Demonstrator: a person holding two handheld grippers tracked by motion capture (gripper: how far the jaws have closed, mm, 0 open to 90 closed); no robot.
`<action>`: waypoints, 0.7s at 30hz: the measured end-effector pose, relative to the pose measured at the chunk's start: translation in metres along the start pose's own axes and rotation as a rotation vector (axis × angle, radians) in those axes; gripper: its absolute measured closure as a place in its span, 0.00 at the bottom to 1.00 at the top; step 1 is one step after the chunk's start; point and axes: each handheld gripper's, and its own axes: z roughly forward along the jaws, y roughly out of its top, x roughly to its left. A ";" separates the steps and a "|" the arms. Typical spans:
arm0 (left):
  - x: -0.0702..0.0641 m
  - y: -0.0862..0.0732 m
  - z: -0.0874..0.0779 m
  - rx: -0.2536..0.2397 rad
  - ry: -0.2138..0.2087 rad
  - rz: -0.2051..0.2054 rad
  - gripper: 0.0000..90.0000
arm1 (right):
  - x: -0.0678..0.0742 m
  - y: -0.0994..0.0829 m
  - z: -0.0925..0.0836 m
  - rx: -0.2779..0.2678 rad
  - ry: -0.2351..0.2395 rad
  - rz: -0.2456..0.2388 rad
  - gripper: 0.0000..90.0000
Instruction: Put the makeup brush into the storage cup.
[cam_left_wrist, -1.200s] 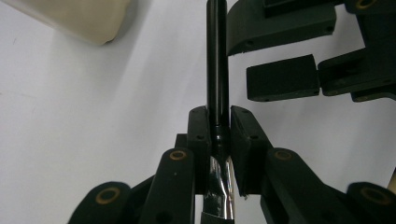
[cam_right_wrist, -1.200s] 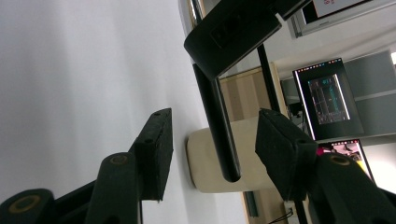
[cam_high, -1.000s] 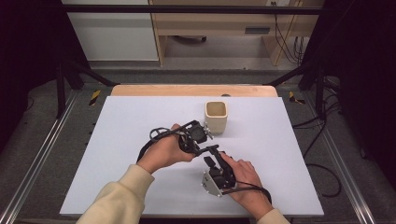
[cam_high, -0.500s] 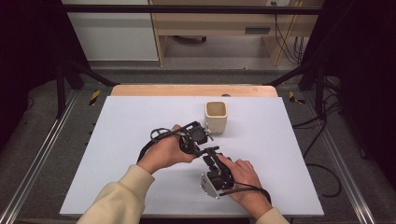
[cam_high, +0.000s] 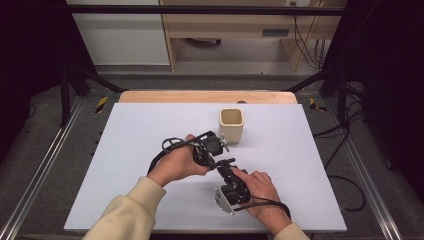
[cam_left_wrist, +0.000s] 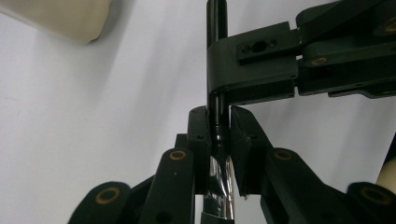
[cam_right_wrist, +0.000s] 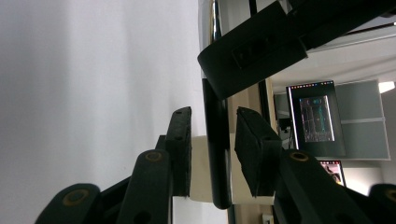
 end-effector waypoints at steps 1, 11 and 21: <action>0.000 0.000 0.000 -0.003 -0.001 0.000 0.87 | 0.000 0.000 0.000 -0.001 0.001 -0.004 0.75; -0.002 0.001 0.001 0.007 -0.007 0.011 0.87 | 0.001 0.000 0.000 -0.003 0.002 -0.014 0.78; -0.001 0.000 0.001 0.019 -0.012 0.021 0.87 | 0.003 0.000 0.000 -0.008 0.017 -0.031 0.81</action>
